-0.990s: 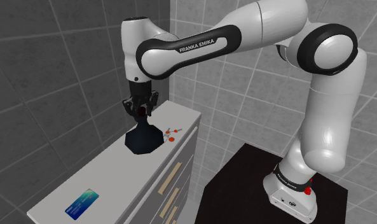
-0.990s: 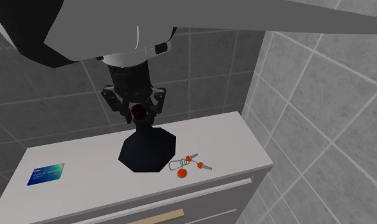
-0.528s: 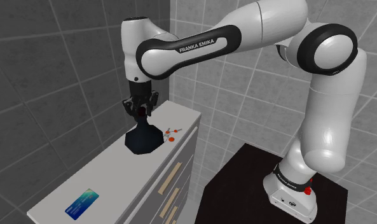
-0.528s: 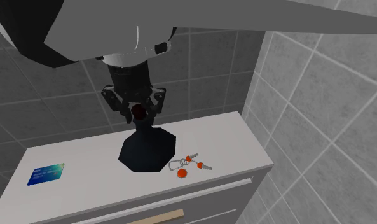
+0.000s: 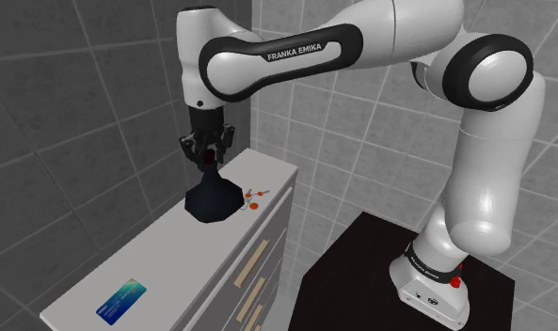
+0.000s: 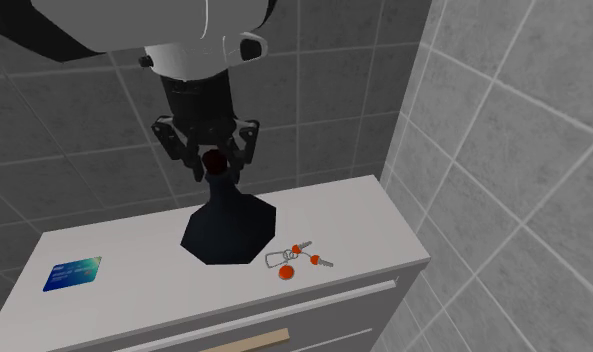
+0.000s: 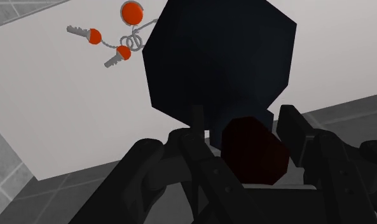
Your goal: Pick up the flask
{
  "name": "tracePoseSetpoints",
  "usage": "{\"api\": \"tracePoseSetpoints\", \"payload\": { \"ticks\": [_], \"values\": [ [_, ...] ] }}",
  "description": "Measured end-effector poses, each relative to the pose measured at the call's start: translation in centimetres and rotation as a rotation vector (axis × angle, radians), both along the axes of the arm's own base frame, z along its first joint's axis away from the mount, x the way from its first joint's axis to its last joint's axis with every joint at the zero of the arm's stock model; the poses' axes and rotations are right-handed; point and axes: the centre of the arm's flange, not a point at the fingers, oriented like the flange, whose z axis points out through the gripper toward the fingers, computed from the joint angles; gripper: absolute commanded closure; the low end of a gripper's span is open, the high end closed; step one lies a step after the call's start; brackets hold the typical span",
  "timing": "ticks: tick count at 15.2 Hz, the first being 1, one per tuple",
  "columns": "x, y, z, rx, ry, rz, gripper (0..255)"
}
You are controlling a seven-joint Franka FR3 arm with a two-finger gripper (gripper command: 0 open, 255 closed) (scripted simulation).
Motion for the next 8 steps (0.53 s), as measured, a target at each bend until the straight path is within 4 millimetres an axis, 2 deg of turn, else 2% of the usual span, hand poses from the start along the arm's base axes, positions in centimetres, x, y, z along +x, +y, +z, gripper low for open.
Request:
{"api": "tracePoseSetpoints", "payload": {
  "ticks": [8],
  "values": [
    [0.0,0.0,4.2,0.000,0.000,0.000,255]
  ]
}}
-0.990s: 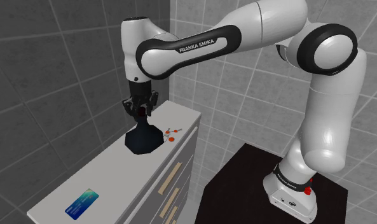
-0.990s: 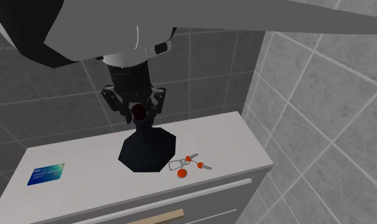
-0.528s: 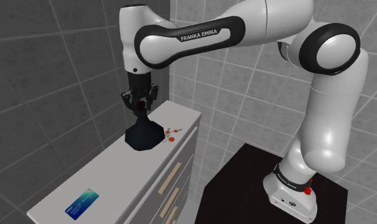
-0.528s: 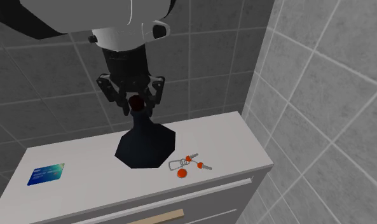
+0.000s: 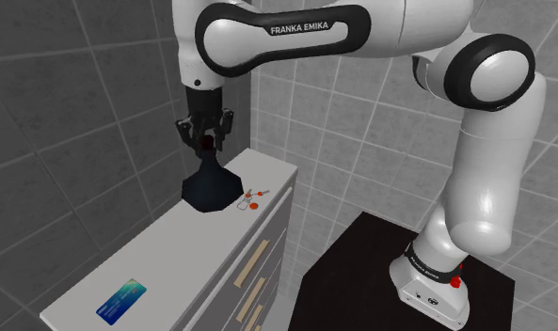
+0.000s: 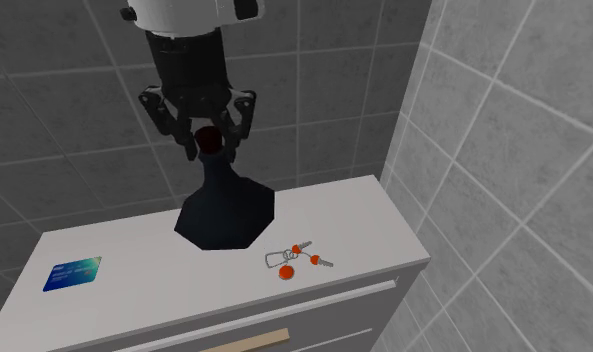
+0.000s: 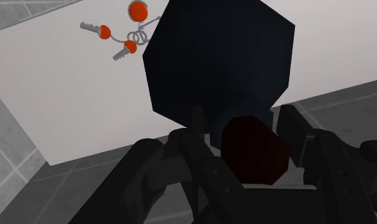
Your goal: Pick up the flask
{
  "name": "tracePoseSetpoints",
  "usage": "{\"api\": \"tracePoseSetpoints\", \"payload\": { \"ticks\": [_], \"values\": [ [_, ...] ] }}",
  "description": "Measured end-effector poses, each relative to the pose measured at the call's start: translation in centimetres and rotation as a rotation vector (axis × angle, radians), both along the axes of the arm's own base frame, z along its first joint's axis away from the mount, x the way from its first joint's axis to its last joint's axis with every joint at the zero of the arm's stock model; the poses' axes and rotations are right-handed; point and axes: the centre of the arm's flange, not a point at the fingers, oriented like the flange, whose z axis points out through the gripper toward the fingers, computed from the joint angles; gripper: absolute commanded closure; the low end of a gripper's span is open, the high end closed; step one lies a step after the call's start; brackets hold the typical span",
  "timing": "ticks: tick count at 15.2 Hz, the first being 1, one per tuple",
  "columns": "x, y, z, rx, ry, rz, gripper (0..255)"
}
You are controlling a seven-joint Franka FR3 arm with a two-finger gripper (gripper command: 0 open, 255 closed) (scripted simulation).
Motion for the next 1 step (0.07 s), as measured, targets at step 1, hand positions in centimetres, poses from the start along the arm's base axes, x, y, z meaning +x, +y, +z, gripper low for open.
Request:
{"api": "tracePoseSetpoints", "payload": {
  "ticks": [1],
  "values": [
    [0.00,0.03,0.31,0.000,0.000,0.000,255]
  ]
}}
